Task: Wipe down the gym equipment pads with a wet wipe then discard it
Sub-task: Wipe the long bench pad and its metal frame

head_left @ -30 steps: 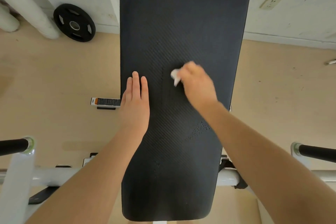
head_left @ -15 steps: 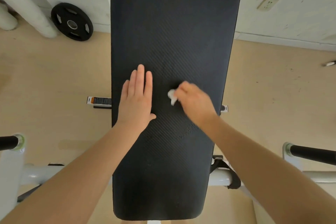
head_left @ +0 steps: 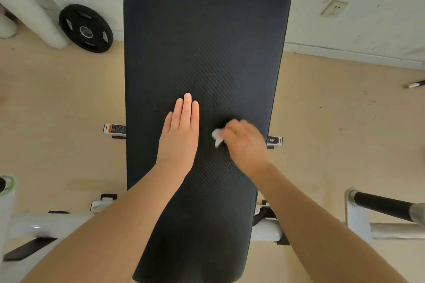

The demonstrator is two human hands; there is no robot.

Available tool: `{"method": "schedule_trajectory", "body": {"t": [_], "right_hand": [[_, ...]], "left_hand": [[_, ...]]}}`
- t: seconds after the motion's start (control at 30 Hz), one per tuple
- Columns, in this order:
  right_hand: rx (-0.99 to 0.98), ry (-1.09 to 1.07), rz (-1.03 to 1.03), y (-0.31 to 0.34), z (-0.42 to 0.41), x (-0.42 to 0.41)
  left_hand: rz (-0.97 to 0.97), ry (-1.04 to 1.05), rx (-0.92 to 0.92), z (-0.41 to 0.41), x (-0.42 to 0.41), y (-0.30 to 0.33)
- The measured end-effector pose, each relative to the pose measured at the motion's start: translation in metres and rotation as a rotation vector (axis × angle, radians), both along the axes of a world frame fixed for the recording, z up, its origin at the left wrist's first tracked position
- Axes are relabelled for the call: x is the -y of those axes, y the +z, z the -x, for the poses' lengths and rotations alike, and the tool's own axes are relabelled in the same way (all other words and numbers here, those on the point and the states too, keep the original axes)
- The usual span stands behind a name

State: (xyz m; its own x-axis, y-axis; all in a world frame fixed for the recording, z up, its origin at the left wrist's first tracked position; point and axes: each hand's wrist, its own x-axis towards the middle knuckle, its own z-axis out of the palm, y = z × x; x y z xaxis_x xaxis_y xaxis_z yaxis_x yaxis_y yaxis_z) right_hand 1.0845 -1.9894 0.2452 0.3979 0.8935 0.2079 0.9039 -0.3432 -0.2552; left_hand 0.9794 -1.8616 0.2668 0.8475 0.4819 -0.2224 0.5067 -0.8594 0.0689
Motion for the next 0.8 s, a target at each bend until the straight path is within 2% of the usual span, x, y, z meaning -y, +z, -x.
{"method": "schedule_trajectory", "body": {"t": [0.1,0.23,0.33,0.43,0.5,0.57,0.6,0.7,0.8], "right_hand": [[0.113,-0.175,-0.073,0.021,-0.047,-0.038],[-0.043,-0.31,-0.208,0.031,-0.072,-0.06],[-0.087,-0.247,-0.165,0.011,-0.035,-0.031],[-0.183,-0.115,-0.007,-0.008,0.011,0.021],[-0.185,-0.032,0.093,-0.008,0.012,0.032],[-0.152,0.041,0.06,-0.001,-0.01,0.018],[-0.123,0.027,0.027,0.007,-0.025,0.008],[-0.103,-0.199,-0.053,0.03,-0.077,-0.028],[-0.101,-0.267,-0.094,0.032,-0.094,-0.038]], "left_hand": [[-0.005,-0.011,-0.015,-0.001,0.0,0.001],[-0.003,0.009,0.003,-0.003,-0.001,0.001],[0.003,0.009,-0.052,-0.002,0.001,0.004],[0.019,0.011,-0.073,0.0,0.001,0.009],[0.026,0.008,-0.086,0.001,0.0,0.013],[0.015,0.003,-0.115,0.001,0.0,0.014],[0.007,0.002,-0.123,0.001,0.001,0.014],[0.003,0.03,-0.111,-0.002,0.006,0.012],[0.006,0.058,-0.096,-0.003,0.011,0.011]]}}
